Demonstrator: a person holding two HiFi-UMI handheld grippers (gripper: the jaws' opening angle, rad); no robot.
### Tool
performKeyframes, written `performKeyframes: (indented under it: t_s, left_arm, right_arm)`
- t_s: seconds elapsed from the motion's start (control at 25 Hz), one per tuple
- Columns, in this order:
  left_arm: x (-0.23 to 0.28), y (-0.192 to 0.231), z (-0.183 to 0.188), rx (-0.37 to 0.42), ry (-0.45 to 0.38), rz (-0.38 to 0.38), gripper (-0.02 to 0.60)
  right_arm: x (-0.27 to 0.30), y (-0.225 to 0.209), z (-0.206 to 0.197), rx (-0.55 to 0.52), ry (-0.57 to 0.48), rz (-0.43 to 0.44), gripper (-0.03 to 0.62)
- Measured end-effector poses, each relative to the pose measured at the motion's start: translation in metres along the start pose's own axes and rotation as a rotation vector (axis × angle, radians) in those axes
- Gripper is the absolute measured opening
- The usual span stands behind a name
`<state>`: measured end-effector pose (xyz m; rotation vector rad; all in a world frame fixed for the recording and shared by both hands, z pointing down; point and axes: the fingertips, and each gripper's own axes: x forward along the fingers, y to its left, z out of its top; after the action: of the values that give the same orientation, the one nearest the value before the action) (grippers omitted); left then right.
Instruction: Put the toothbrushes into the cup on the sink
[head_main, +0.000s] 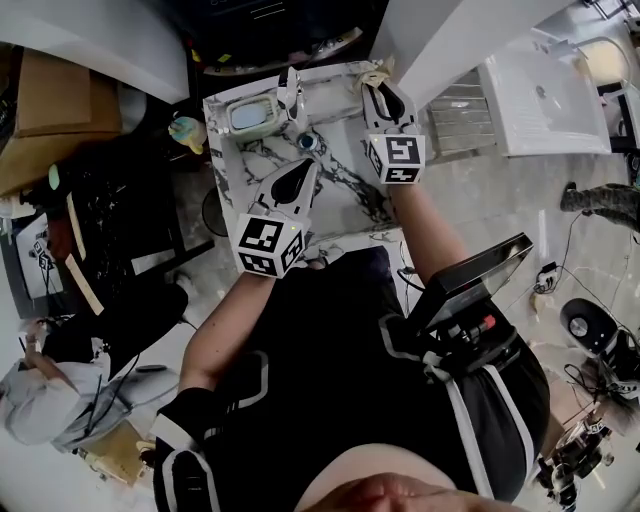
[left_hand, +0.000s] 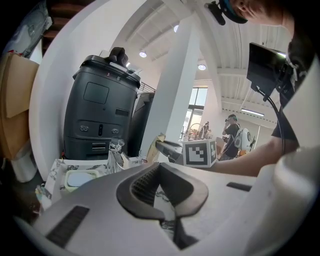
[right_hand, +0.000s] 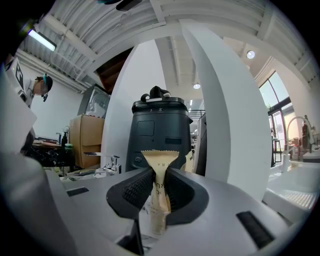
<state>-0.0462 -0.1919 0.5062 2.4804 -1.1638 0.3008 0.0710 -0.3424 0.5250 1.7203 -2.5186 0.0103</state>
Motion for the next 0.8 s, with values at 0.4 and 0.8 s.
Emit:
performKeyframes:
  t_s: [0.4, 0.8]
  left_arm:
    - [-0.008, -0.009, 0.017, -0.008, -0.051, 0.033, 0.006]
    - [-0.012, -0.02, 0.036, -0.011, -0.11, 0.077, 0.006]
  right_arm:
    - [-0.004, 0.004, -0.016, -0.01, 0.12, 0.034, 0.092]
    - [-0.031, 0.018, 0.026, -0.021, 0.105, 0.173, 0.144]
